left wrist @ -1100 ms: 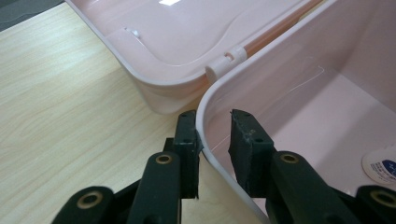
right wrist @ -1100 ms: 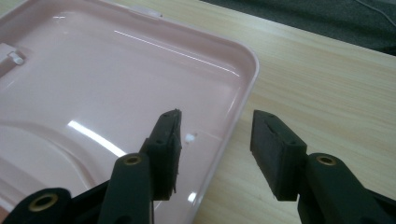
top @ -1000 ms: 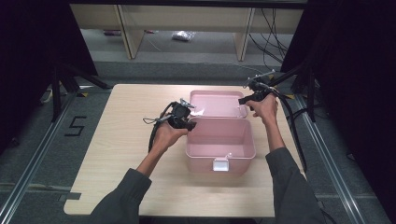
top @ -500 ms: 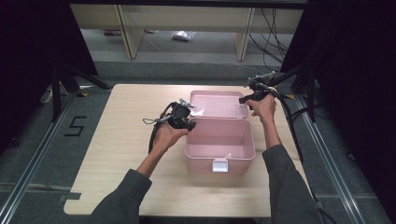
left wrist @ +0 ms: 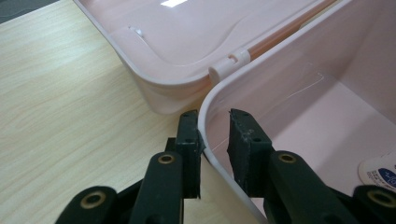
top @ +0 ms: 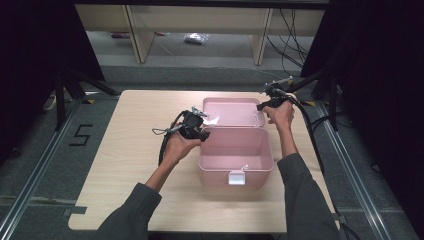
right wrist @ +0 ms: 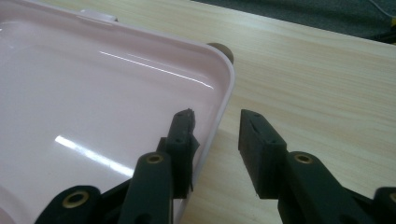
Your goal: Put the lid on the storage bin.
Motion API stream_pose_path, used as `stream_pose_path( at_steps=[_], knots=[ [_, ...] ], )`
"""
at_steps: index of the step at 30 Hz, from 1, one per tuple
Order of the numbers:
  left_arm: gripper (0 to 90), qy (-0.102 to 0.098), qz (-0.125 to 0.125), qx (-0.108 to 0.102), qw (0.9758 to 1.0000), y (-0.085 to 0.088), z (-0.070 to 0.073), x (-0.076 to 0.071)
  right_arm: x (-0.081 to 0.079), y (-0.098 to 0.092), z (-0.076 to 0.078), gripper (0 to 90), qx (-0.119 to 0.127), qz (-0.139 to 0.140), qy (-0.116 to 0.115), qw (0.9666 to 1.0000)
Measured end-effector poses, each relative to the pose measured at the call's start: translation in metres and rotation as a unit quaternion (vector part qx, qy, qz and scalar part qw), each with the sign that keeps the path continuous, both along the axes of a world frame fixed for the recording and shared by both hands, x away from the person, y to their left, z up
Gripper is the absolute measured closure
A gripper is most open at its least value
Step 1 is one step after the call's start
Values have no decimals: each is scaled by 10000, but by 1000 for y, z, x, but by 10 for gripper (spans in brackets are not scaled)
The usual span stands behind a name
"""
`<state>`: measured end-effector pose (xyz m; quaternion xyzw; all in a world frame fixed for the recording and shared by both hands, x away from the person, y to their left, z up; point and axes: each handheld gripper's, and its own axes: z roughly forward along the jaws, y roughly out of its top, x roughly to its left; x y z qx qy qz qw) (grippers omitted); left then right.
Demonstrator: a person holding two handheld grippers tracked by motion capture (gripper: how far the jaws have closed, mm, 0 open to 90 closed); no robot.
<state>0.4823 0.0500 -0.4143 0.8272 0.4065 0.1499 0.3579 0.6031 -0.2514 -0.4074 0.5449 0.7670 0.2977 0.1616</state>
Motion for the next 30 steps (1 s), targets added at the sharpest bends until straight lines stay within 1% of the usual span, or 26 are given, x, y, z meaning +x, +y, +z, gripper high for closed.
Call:
stream_pose_path(
  at_steps=[1,2,3,4,5,6,7,8,10,11,12,13,14,15,16,17,18,20,21,22,23,24,25,26,28,30],
  knots=[
    [738,-1,0,-2,10000,0,0,0,1,0,-1,677,45,-25,-69,10000],
    [737,-2,-2,-4,10000,0,0,0,0,-1,1,688,2,4,77,10000],
    [737,-34,12,-3,10000,0,0,0,0,1,1,700,37,-41,114,9999],
    [737,-19,2,6,10000,0,0,0,1,0,0,709,-13,33,16,10000],
    [737,-21,11,-2,10000,0,0,0,1,0,0,710,32,56,1,10000],
    [737,-27,14,0,10000,0,0,0,2,2,-2,714,47,10,-61,10000],
    [737,-35,17,0,10000,0,0,-1,1,2,0,719,-12,3,77,10000],
    [737,-22,0,-3,10000,0,0,0,2,2,-1,719,-58,46,57,10000],
    [737,-28,0,-23,10000,1,-1,0,3,4,-2,719,-120,29,64,9999],
    [738,-36,0,-22,10000,1,-1,0,3,6,-3,719,-143,16,123,9998],
    [738,-31,-62,63,10000,2,0,0,3,7,-4,723,-215,46,87,9997],
    [738,-34,-50,62,10000,2,0,0,3,8,-5,731,-227,49,103,9997],
    [738,-37,-47,73,10000,1,0,-1,3,10,-5,745,-208,8,135,9997],
    [739,-27,-56,75,10000,1,0,-1,2,10,-5,763,-233,-30,36,9997],
    [739,-24,-62,70,10000,1,0,0,2,10,-4,769,-158,-82,67,9998],
    [740,-21,-58,54,10000,1,0,0,1,11,-3,774,-197,-108,50,9997],
    [740,-42,-1,-29,10000,0,-1,-1,0,11,-1,779,-197,-109,13,9997],
    [744,-81,33,-46,10000,-1,-1,-1,-1,12,1,788,-227,-187,32,9996],
    [746,-69,38,-56,10000,-1,-1,-1,-1,12,2,793,-256,-230,-5,9994],
    [748,-54,24,-69,10000,-1,-1,0,-4,15,2,798,-104,-413,59,9991],
    [750,-42,24,-66,10000,-1,-1,0,-3,12,4,801,-244,-279,-25,9993],
    [752,-67,32,-49,10000,-1,-1,0,-4,13,4,805,-244,-346,-43,9991],
    [754,-78,33,-53,10000,-2,-1,0,-5,14,4,809,-173,-397,-82,9990],
    [755,-76,36,-58,9999,-2,-1,0,-4,12,4,812,-240,-345,-162,9990],
    [758,-78,58,-67,9999,-3,-1,0,-7,13,8,816,-206,-454,-101,9987],
    [760,-87,61,-66,9999,-3,-1,0,-8,13,9,820,-193,-477,-148,9986]
  ],
)
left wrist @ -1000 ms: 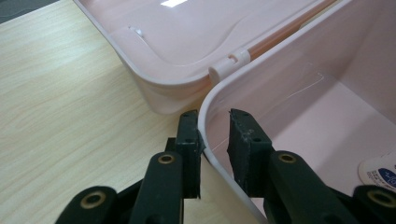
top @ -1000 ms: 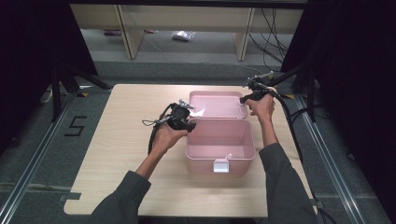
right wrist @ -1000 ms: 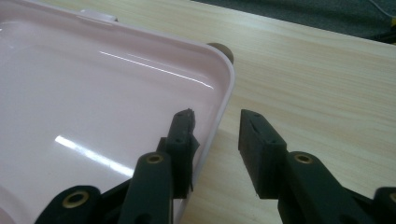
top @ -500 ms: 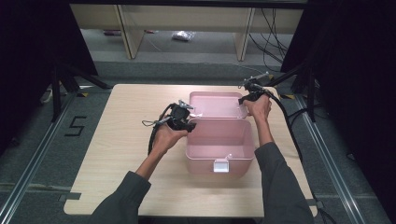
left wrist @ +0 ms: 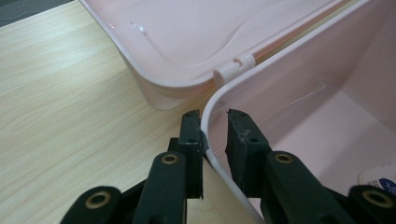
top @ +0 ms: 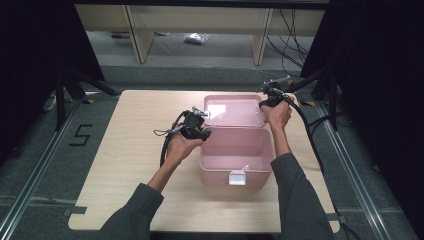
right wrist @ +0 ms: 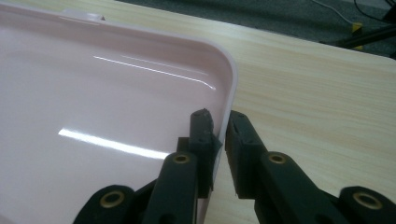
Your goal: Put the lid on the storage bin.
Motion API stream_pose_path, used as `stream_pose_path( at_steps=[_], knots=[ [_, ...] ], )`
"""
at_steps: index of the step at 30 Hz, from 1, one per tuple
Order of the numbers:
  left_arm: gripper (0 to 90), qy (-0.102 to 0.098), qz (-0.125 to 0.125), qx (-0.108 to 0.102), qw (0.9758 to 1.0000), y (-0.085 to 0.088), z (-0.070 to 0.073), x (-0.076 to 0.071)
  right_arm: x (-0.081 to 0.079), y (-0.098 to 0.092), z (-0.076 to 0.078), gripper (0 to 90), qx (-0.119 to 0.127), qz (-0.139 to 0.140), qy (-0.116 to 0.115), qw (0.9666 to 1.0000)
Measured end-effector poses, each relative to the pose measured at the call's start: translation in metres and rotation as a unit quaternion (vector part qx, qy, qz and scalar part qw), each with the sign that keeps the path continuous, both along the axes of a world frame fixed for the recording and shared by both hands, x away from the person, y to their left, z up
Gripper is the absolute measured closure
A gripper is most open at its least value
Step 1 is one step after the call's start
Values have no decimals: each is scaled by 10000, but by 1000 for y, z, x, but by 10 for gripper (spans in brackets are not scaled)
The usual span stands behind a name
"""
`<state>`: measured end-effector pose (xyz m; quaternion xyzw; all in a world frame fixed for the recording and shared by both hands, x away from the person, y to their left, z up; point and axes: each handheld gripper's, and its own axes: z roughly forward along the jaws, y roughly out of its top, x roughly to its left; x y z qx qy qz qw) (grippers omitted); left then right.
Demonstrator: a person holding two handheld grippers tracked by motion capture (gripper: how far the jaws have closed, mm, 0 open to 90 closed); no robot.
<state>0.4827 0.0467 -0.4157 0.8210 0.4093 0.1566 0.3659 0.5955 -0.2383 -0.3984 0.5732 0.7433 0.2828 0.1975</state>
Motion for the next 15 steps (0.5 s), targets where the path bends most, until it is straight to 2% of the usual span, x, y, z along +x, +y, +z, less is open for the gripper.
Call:
stream_pose_path(
  at_steps=[2,3,4,5,7,8,10,14,15],
  knots=[
    [762,17,18,-33,10000,-1,0,0,-1,-3,1,824,-51,36,-111,9999],
    [764,17,27,-49,10000,-1,0,0,-3,0,5,828,76,-140,-4,9999],
    [765,4,14,-29,10000,-1,1,0,-2,-2,6,832,9,-4,-157,9999],
    [765,4,9,-14,10000,-2,1,0,-5,1,9,835,-4,-142,-176,9997],
    [766,21,19,-21,10000,-1,1,0,-5,-2,14,841,-121,-2,-305,9995],
    [766,15,45,-41,10000,-2,0,0,-8,0,18,843,8,-101,-292,9995],
    [769,15,63,-22,10000,-2,0,1,-10,-1,24,846,-94,-50,-374,9992],
    [768,10,80,-32,10000,-2,0,1,-14,0,34,852,108,-150,-407,9990],
    [769,4,86,-35,10000,-3,0,1,-14,-2,36,853,42,-49,-474,9989]
  ],
)
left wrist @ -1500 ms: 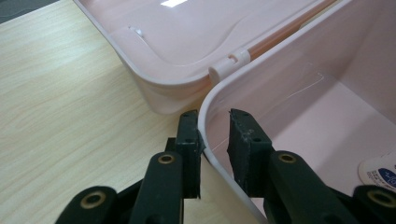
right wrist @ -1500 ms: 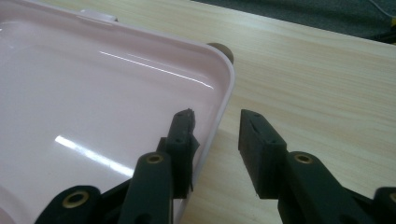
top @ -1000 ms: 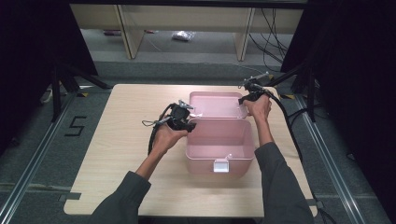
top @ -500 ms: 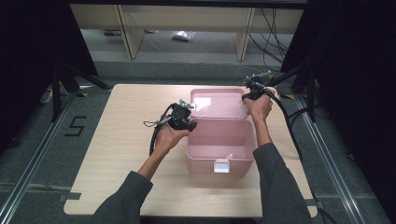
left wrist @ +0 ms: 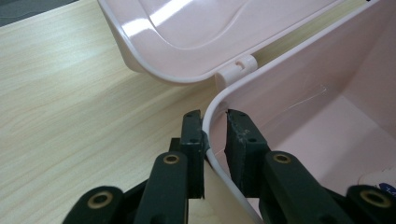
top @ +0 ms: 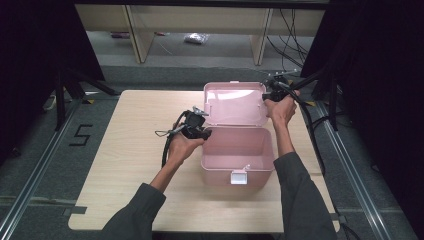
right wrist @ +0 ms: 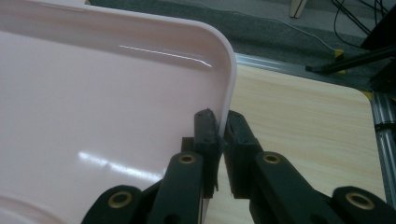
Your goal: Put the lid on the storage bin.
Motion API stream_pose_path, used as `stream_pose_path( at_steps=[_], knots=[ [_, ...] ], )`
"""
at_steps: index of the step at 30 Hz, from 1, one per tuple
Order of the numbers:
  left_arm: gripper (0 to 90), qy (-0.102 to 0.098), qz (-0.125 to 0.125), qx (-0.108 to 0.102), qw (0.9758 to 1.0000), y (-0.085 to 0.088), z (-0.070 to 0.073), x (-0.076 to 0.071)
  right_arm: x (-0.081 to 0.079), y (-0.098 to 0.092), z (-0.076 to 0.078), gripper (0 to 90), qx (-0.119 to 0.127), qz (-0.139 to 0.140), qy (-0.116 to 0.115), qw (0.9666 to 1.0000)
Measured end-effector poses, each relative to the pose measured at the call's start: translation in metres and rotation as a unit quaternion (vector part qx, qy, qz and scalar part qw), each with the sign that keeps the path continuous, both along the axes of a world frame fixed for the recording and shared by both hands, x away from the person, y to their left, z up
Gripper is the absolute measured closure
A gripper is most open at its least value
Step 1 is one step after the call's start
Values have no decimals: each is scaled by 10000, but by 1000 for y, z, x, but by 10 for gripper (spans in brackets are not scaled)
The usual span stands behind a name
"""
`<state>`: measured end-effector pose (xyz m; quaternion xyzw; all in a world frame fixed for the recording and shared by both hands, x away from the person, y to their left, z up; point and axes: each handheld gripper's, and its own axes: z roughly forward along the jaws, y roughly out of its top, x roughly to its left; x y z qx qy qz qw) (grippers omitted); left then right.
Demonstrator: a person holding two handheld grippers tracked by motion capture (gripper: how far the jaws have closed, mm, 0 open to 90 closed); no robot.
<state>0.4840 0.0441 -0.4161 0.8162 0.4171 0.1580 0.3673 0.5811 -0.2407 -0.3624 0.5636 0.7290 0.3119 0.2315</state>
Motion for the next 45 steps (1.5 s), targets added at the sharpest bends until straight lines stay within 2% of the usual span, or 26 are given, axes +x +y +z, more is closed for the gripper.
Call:
stream_pose_path(
  at_steps=[1,2,3,4,6,8,11,13,14,15,18,21,26,27,30,31,32,33,34,35,36,38,39,43,44,45],
  knots=[
    [769,-2,6,3,10000,0,0,0,-2,1,2,854,95,-70,-2,9999],
    [769,-4,14,-4,10000,0,0,0,-2,-2,4,855,3,78,-64,9999],
    [769,-6,12,3,10000,0,0,0,-4,-1,6,855,64,32,-82,9999],
    [768,-10,21,-2,10000,0,0,0,-5,-2,9,856,-18,81,-105,9999],
    [768,-9,33,-8,10000,-1,0,0,-8,-1,12,857,135,18,-148,9998],
    [768,-9,41,-26,10000,-1,-1,0,-11,-4,15,857,37,133,-240,9996],
    [768,25,48,-45,10000,-1,-1,0,-16,-7,21,857,56,157,-316,9994],
    [769,-13,57,-17,10000,-2,-1,0,-18,-8,22,857,110,261,-419,9987],
    [768,-14,60,-18,10000,-2,-1,0,-21,-7,24,857,187,184,-410,9988],
    [768,-19,66,-15,10000,-2,-1,0,-22,-10,25,857,70,327,-491,9982],
    [768,-28,113,-64,9999,-2,-1,-1,-28,-10,30,857,233,322,-531,9978],
    [768,-56,125,-29,9999,-2,-2,-1,-34,-13,34,858,199,433,-639,9968],
    [769,-55,185,-150,9997,-3,-3,-1,-46,-18,40,860,296,554,-767,9951],
    [769,-42,165,-84,9998,-2,-2,-1,-48,-19,41,860,269,581,-812,9946],
    [770,-58,208,-107,9997,-3,-3,-2,-56,-20,44,861,315,556,-822,9946],
    [770,-64,212,-110,9997,-3,-3,-1,-56,-23,44,862,230,678,-934,9930],
    [771,-54,198,-90,9997,-3,-3,-1,-60,-21,45,862,330,596,-904,9936],
    [771,-57,230,-129,9996,-3,-3,-2,-61,-24,45,862,255,708,-969,9924],
    [772,-61,239,-132,9996,-4,-3,-2,-64,-22,46,862,336,627,-951,9929],
    [772,-64,248,-134,9996,-4,-3,-2,-65,-24,47,863,231,716,-1008,9921],
    [772,-64,251,-140,9996,-4,-3,-1,-68,-23,47,862,319,653,-962,9927],
    [771,-55,250,-142,9996,-4,-3,-1,-71,-25,48,862,178,740,-1079,9912],
    [772,-50,259,-158,9995,-4,-3,-1,-74,-23,48,862,243,712,-1072,9914],
    [772,-60,269,-150,9995,-4,-3,-1,-80,-25,50,862,100,847,-1204,9891],
    [772,-60,280,-155,9995,-4,-3,-1,-84,-23,50,862,150,779,-1188,9897],
    [772,-48,284,-154,9995,-4,-3,-1,-85,-24,50,862,72,882,-1244,9883]
  ],
)
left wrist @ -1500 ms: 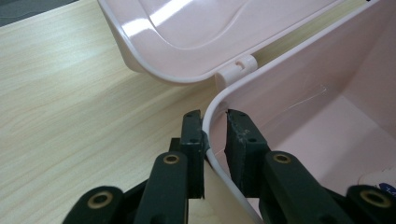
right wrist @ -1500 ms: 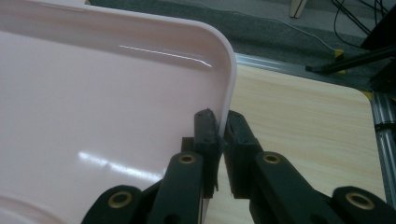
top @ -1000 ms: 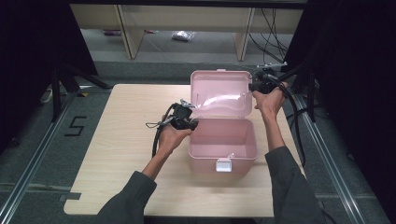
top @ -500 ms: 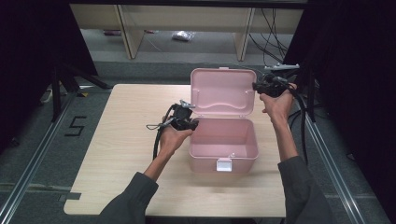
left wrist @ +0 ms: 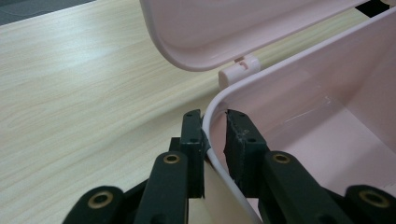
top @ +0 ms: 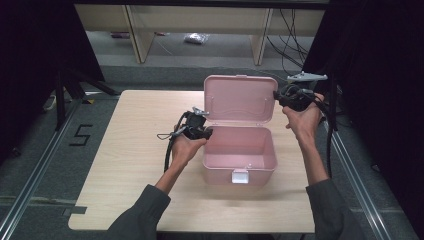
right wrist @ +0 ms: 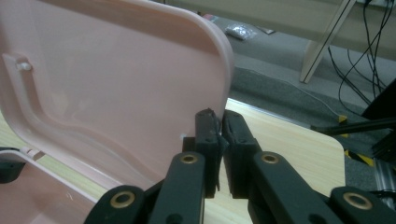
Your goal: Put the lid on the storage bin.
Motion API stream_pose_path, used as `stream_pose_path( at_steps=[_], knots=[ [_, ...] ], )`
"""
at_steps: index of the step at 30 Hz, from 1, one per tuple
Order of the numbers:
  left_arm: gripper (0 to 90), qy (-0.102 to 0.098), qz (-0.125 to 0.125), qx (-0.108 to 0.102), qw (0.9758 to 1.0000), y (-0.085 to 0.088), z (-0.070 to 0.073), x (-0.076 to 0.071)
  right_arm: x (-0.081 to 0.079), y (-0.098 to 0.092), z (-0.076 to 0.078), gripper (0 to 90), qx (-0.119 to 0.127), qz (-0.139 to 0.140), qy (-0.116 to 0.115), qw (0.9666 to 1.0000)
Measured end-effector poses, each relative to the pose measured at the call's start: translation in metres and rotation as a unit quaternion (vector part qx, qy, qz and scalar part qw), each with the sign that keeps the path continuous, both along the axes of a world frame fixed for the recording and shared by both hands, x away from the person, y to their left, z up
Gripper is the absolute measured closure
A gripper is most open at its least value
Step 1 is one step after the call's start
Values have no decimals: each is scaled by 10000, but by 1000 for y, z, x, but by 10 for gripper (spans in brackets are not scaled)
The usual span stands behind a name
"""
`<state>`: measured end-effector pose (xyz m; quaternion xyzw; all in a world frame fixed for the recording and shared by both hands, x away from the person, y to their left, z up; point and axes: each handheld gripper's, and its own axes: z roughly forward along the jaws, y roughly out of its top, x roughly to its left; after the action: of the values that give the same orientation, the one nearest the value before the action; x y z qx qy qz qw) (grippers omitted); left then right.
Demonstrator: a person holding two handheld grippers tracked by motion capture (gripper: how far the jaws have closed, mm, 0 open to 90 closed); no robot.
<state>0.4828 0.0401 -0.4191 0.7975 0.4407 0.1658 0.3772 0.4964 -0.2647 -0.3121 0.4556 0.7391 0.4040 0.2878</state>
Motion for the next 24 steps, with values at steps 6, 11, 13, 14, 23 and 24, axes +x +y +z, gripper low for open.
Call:
stream_pose_path(
  at_steps=[6,11,13,14,23,24],
  knots=[
    [771,-15,-2,12,10000,0,0,0,-12,-1,2,863,18,62,-71,10000],
    [770,-33,35,-50,10000,-1,-1,-1,-21,-3,1,863,107,74,-117,9998],
    [770,-43,24,-33,10000,-1,-1,-1,-24,-3,1,864,93,113,-170,9997],
    [770,-41,26,-33,10000,-1,-1,-1,-26,-5,2,865,26,151,-199,9997],
    [766,-73,39,-51,10000,-1,-2,-1,-37,-6,2,875,-44,199,-256,9995],
    [766,-74,36,-62,9999,-1,-2,-1,-37,-5,2,875,1,201,-227,9995]
  ],
)
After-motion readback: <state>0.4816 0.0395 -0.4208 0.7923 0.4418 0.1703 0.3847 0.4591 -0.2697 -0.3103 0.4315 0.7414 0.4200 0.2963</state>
